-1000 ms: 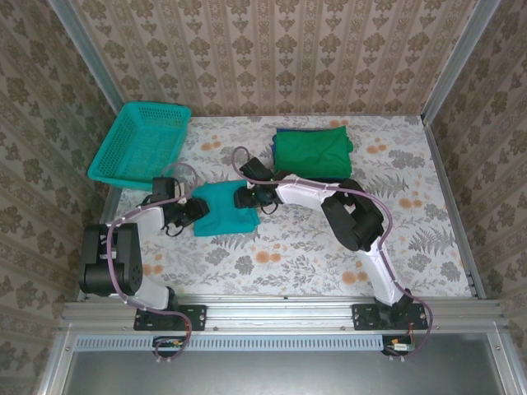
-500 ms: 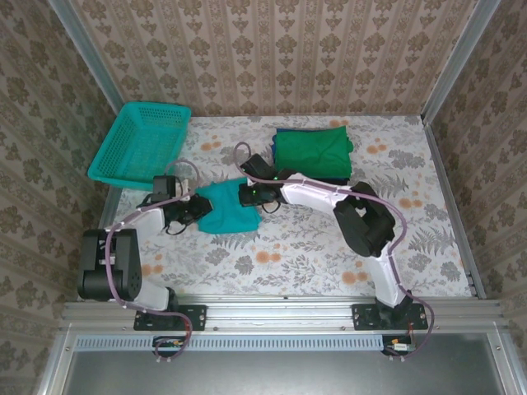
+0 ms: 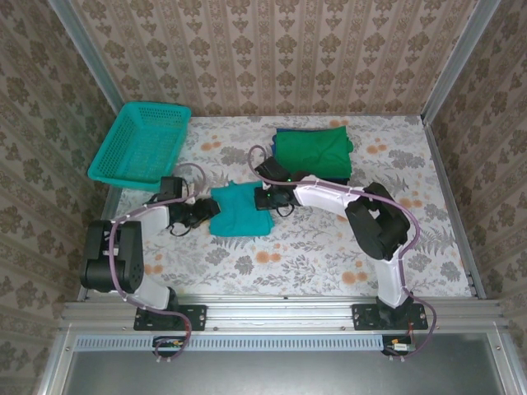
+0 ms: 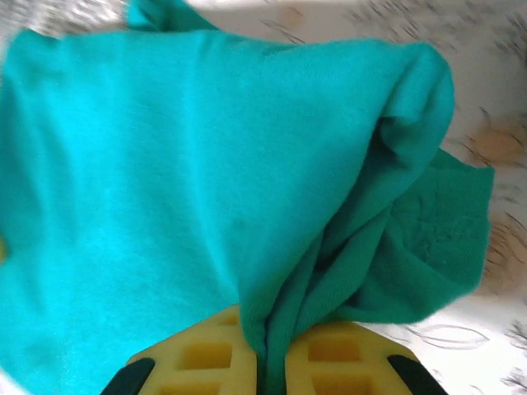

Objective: Fold and stack the t-shirts

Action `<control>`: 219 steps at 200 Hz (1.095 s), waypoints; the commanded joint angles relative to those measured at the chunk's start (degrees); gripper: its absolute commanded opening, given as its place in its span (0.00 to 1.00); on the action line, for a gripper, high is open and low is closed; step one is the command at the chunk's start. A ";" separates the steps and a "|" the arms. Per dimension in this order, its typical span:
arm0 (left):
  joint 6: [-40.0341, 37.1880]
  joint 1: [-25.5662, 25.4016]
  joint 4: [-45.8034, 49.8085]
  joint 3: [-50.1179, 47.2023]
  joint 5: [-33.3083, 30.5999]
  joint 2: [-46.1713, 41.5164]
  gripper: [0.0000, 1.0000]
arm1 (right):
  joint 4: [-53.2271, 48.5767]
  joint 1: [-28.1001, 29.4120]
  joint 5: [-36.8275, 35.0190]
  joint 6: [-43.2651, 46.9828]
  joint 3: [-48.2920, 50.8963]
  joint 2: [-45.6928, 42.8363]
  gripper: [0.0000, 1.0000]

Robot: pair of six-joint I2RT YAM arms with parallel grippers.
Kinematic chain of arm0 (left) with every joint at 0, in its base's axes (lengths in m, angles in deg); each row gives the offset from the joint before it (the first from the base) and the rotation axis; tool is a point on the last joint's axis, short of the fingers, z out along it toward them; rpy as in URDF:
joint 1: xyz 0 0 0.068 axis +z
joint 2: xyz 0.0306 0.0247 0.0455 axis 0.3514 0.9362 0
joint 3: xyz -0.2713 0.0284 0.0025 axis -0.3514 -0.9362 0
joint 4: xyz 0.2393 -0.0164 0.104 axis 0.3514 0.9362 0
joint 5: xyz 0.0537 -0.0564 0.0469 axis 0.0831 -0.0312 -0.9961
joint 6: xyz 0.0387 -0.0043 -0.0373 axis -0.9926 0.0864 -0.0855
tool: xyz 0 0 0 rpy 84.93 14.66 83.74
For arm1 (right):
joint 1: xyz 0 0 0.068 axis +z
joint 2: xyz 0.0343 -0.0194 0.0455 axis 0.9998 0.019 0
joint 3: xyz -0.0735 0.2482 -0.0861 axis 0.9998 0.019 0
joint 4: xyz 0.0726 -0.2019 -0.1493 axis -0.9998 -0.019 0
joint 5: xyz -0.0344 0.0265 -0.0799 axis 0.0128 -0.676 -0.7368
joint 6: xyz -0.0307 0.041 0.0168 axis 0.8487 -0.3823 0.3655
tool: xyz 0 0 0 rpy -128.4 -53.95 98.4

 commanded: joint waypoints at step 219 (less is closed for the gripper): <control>9.27 -3.31 -13.94 -7.41 -1.83 -1.81 0.45 | 4.58 -3.21 0.36 -0.93 9.18 -0.91 0.00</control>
